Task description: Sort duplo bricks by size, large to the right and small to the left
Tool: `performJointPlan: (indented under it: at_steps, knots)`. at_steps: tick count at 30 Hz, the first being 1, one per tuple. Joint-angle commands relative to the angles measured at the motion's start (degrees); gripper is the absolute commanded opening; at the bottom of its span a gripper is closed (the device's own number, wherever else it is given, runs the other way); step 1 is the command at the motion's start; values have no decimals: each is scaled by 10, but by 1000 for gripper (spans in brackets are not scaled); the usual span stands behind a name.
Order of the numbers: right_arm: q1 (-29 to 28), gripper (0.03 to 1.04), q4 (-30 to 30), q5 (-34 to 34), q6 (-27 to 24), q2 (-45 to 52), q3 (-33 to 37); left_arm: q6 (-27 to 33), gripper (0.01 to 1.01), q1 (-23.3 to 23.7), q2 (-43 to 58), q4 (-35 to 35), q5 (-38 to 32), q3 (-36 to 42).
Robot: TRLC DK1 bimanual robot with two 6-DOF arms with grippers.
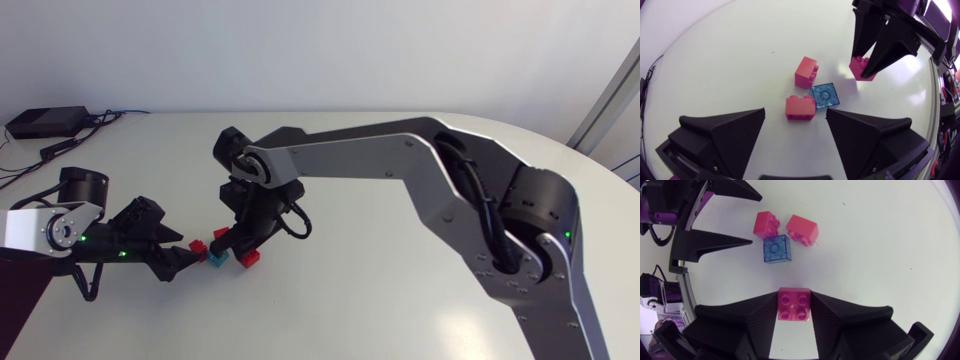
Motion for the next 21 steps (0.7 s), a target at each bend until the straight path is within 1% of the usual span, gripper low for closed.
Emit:
performJointPlan:
  at_steps: [1,4,6,16,17,19,20,21]
  knots:
    - [2,379,2,7,-9,24,13,-4,980,-3,-22,-5,0,11]
    - [4,395,2,13,-9,33,20,-12,982,-3,-42,-13,0,12]
    - [8,433,0,14,-9,41,27,-14,982,-4,-55,-15,0,10]
    - [19,436,-20,21,-9,77,89,-25,982,-2,-128,-25,0,-18]
    - [21,477,-24,24,-11,80,94,-26,982,-1,-137,-25,0,-21]
    - [25,610,-30,30,-13,87,103,-30,982,1,-150,-25,0,-24]
    - [27,723,-35,33,-13,92,107,-31,982,1,-155,-25,0,-24]
    - [28,862,-39,37,-13,94,111,-33,982,1,-159,-25,0,-24]
